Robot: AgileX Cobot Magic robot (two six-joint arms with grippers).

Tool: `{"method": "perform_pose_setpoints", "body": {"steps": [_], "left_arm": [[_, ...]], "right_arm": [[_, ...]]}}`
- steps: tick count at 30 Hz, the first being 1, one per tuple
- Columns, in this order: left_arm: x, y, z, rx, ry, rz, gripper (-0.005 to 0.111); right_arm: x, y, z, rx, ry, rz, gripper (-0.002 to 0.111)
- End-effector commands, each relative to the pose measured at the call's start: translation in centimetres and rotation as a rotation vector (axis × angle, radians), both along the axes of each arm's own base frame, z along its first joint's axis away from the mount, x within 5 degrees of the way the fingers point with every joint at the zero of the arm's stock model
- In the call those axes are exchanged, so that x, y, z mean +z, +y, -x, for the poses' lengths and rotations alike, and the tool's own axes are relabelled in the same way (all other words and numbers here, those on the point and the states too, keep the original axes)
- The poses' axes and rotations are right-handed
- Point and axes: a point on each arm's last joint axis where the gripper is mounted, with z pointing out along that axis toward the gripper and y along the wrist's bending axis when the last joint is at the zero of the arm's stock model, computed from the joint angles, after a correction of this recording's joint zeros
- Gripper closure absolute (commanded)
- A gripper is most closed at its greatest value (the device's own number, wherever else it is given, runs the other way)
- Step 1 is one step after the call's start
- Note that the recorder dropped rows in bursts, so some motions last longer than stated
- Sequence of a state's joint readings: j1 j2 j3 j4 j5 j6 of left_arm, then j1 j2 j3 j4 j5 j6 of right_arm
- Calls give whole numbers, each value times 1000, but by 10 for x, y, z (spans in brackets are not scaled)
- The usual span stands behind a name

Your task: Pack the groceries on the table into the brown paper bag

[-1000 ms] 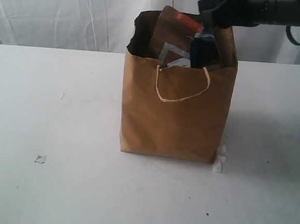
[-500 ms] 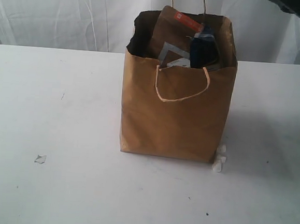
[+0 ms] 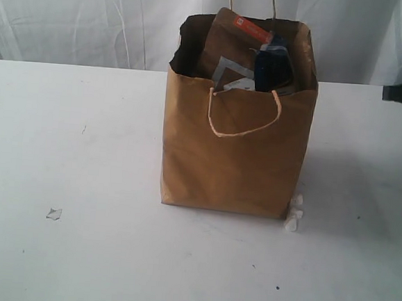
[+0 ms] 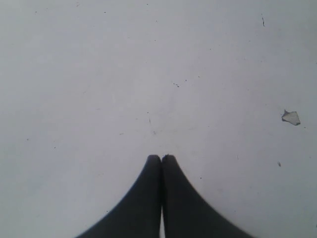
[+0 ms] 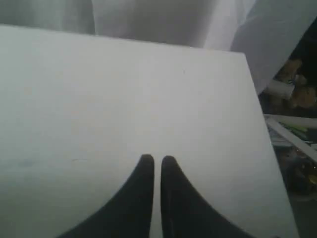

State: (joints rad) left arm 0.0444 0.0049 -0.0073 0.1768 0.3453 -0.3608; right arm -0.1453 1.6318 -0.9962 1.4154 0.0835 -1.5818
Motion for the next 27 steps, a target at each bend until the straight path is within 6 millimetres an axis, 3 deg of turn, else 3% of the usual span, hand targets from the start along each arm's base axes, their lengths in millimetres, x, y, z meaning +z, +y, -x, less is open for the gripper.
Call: {"method": "perform_pose_setpoints", "body": {"steps": [1,5,8,10,11,14,17,23,27], "left_arm": [[-5,0,2,7,41,3,107],[-5,0,2,7,41,3,107],[-5,0,2,7,41,3,107],[-5,0,2,7,41,3,107],[-5,0,2,7,41,3,107],[-5,0,2,7,41,3,107],[-5,0,2,7,41,3,107],[-5,0,2,7,41,3,107],[-5,0,2,7,41,3,107]], "right_arm": [[-22,-3,12,-29,73,82,103],[-44,-14,19,-311,105,56,103],[-52,-16,24,-531,-34,-78,103],[-50,-9,28,-542,-202,-138,103],[-47,-3,30,-492,-268,-135,103],[-38,29,38,-132,-427,-28,103],[-43,58,45,165,-407,27,103],[-83,77,56,276,-36,-167,108],[-84,96,76,537,158,-197,108]]}}
